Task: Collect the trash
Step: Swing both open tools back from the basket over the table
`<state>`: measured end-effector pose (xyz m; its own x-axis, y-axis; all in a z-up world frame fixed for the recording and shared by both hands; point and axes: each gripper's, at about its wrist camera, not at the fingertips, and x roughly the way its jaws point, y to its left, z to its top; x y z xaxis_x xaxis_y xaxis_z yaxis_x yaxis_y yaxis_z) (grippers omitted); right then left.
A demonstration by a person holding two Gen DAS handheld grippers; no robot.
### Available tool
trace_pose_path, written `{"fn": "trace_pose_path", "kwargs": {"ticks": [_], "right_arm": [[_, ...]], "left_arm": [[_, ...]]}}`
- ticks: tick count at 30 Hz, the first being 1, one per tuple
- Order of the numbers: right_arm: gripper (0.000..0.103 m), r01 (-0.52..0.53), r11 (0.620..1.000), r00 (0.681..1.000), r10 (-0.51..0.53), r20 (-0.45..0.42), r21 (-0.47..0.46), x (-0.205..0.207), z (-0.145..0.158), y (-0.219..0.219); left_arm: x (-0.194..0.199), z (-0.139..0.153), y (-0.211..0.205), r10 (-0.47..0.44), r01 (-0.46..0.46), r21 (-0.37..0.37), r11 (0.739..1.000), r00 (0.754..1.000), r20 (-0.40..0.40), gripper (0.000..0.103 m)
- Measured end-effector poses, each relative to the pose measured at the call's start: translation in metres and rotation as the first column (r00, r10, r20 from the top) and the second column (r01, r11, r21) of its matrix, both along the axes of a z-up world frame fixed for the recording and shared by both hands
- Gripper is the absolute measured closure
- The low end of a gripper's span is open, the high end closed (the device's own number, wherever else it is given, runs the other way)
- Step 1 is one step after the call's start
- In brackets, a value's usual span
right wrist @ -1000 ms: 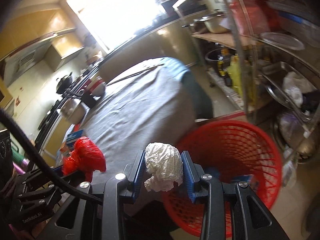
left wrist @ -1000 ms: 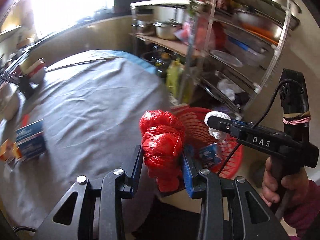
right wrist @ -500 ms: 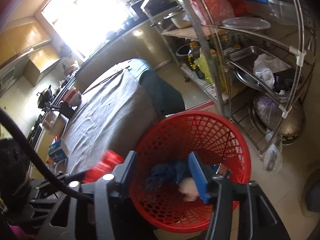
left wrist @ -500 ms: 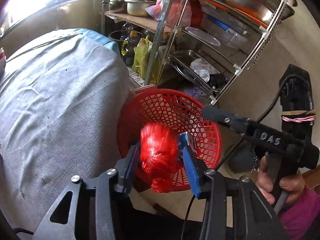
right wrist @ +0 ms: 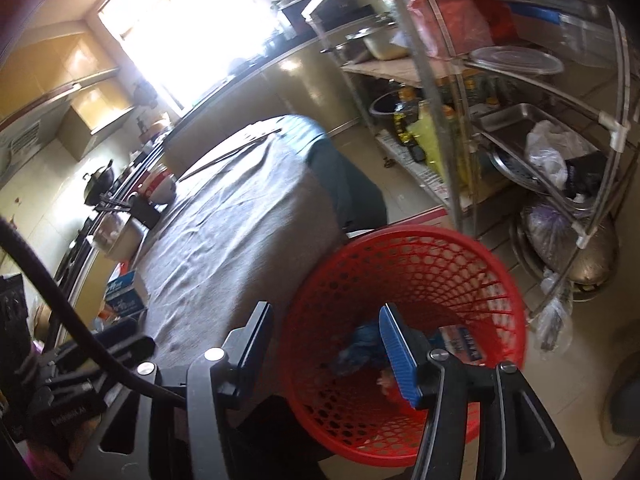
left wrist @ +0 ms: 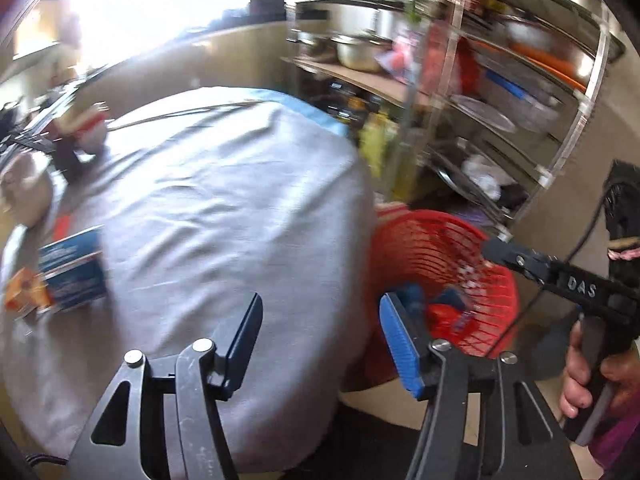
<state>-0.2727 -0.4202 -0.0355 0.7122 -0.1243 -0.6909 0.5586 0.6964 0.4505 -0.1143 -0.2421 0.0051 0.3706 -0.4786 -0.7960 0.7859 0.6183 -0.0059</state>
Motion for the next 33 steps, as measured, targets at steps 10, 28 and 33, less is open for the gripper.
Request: {"fn": "trace_pose_path", "kwargs": {"ticks": [10,28,33], "right_arm": [[0.044,-0.143,0.990,0.990,0.143,-0.011,0.001,0.038,0.001,0.046],[0.044,-0.307,0.950,0.951,0.304,-0.049,-0.053,0.076,0.017,0.107],[0.044,-0.340,0.938,0.940,0.336,-0.063,-0.062,0.083,0.016,0.122]], "left_arm": [[0.033,0.016,0.064,0.259,-0.262,0.027,0.965,0.963,0.074,0.036],[0.053,0.006,0.128,0.409,-0.412,0.044,0.910,0.911,0.053,0.036],[0.055,-0.002,0.144,0.431,-0.432,0.052,0.900,0.901,0.043,0.036]]}}
